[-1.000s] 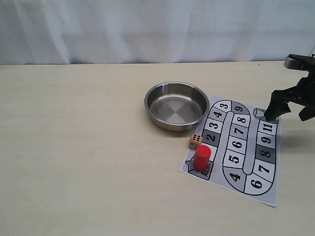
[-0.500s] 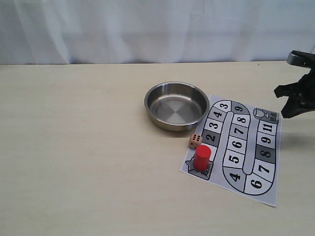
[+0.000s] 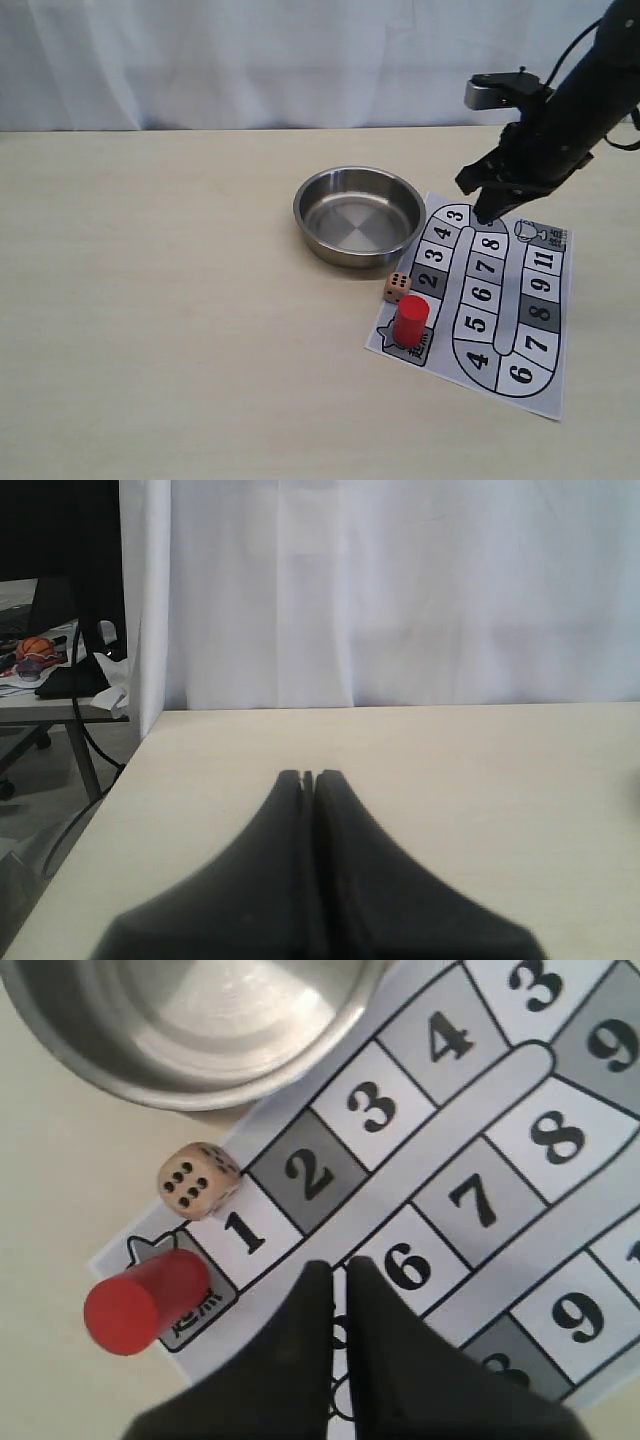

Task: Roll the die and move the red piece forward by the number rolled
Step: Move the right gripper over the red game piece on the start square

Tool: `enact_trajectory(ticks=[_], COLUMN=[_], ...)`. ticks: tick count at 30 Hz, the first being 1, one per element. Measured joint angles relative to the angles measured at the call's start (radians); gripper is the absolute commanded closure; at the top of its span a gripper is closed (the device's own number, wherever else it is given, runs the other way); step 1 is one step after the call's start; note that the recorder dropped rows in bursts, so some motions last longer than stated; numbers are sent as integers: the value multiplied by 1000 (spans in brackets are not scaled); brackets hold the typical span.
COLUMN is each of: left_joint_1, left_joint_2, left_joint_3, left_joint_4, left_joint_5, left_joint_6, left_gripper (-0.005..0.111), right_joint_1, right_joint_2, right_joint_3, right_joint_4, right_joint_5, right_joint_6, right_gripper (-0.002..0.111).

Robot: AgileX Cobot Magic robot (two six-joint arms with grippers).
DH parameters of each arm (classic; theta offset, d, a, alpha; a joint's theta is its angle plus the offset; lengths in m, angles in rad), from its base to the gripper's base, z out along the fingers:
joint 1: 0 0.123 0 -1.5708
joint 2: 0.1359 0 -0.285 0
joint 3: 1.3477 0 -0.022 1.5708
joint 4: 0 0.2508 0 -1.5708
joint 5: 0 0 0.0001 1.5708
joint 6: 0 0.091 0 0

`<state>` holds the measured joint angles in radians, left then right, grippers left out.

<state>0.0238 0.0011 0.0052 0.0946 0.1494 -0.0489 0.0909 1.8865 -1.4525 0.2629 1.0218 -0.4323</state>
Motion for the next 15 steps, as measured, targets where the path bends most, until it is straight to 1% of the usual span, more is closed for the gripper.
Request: enact_trajectory(ticks=[6,9,13,15], left_joint_1=[0,0,0,0], left_joint_2=[0,0,0,0], left_joint_3=[0,0,0,0], left_joint_4=[0,0,0,0], left_joint_5=[0,0,0,0], left_joint_6=[0,0,0,0], left_gripper=[107,107,107,107], right_joint_1=[131,188,226,235], right_joint_2=[0,0,0,0], right_joint_3=[0,0,0,0], right_joint_4=[-146,-170,-179,-190], right_joint_5=[12,17,19,27], right_joint_6=[55,59,48,3], right_gripper=[104,104,104,104])
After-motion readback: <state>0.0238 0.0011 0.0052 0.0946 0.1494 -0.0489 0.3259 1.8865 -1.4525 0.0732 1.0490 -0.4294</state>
